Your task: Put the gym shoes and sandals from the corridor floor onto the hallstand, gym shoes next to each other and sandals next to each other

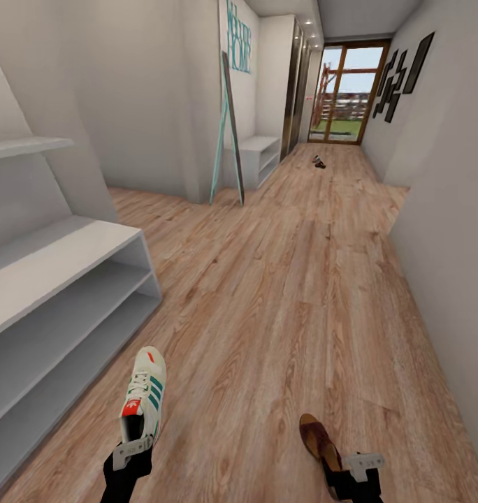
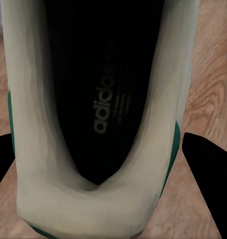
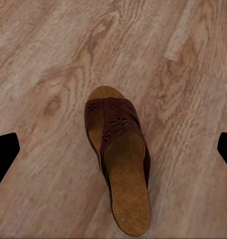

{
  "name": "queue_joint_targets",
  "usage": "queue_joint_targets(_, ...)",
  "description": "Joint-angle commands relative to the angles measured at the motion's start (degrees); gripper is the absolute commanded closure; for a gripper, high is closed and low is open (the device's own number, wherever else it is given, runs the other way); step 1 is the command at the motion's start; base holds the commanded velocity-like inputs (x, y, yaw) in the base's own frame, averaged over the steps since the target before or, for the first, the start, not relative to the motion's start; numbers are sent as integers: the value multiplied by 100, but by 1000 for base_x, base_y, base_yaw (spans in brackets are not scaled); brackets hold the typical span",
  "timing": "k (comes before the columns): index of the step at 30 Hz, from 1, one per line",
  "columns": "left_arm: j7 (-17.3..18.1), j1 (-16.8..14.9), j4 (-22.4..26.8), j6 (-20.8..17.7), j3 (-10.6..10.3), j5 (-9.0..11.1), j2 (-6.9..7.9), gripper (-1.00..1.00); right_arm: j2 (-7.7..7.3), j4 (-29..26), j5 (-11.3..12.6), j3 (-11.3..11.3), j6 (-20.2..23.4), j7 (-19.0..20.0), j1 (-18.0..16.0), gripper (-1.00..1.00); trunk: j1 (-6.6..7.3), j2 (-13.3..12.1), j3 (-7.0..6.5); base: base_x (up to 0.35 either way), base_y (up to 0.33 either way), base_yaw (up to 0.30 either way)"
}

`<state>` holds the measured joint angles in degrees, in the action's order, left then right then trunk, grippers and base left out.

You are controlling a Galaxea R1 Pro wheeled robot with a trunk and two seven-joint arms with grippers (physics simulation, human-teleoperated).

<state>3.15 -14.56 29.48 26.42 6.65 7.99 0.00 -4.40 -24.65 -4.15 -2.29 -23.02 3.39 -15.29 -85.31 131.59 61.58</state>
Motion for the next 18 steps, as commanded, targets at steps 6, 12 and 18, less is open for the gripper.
queue_joint_targets(6, 116, -41, 5, -22, -98, -174, 4, 100, 1, -20, -44, -47, 22, 22, -8, -100, 1, 2, 4, 1, -8, 0)
queue_joint_targets(12, 110, -210, 344, -281, -401, -752, -3, 100, -18, -432, -49, -51, 178, 17, -16, -100, 1, 2, 4, 0, 0, 0)
queue_joint_targets(18, 127, -720, 1153, -1596, -579, -1065, -190, 100, -72, -1676, -43, -52, 1862, 14, -75, -100, 1, 2, 4, 0, 0, 0)
